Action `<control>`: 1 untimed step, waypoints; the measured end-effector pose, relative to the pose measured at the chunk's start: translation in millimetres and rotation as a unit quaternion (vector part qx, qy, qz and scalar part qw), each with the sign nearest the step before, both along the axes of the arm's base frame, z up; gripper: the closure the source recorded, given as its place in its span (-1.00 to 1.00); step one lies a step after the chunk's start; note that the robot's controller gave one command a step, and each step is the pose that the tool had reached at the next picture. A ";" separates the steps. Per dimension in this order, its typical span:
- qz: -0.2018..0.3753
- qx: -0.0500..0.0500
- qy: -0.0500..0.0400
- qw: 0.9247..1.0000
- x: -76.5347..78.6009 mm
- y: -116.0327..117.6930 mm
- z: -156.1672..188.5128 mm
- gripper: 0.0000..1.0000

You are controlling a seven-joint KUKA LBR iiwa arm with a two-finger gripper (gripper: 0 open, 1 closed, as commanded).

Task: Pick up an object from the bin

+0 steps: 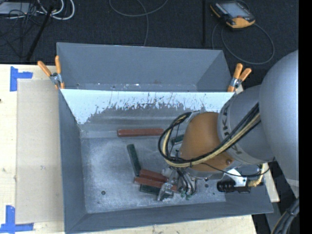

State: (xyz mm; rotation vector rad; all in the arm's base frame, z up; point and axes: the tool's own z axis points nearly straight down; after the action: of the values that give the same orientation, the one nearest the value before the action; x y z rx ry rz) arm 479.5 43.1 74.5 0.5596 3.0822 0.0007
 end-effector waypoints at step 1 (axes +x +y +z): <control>0.000 0.000 0.007 1.000 -3.6 0.0 10.1 1.00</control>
Offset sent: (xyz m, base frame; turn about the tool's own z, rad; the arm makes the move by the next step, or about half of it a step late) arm 0.0000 -0.0001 0.0964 0.0000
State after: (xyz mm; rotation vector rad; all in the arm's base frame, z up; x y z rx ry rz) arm 476.0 43.1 84.6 0.5614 3.0969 -0.0030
